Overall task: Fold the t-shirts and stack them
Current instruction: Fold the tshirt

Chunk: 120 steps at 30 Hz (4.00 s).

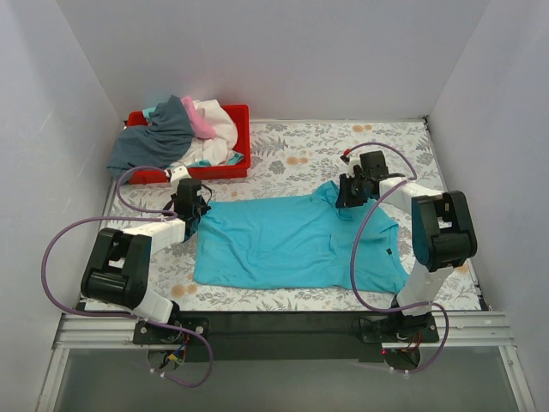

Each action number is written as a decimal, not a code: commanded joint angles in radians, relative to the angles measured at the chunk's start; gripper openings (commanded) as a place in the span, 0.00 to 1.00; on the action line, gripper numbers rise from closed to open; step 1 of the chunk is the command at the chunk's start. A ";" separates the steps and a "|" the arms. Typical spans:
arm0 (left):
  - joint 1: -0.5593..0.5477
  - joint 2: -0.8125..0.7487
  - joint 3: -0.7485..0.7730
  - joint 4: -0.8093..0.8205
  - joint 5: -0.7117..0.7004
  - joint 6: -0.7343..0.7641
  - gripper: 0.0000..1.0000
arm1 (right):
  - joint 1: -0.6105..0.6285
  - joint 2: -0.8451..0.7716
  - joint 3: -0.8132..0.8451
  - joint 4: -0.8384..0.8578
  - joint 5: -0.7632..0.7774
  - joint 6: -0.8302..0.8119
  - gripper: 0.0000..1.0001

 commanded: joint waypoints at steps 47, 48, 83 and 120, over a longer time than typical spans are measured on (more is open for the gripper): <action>-0.021 -0.447 -0.232 -0.097 0.101 -0.148 0.00 | 0.129 -0.599 0.081 -0.750 0.339 -0.011 0.01; -0.022 -0.460 -0.241 -0.107 0.092 -0.155 0.00 | 0.143 -0.600 0.071 -0.766 0.344 -0.008 0.01; -0.037 -0.811 -0.323 -0.486 0.108 -0.373 0.11 | 0.313 -0.565 0.084 -0.981 0.364 0.110 0.01; -0.090 -0.168 -0.183 0.217 0.432 -0.313 0.61 | -0.038 -0.545 -0.373 -0.036 0.330 0.271 0.69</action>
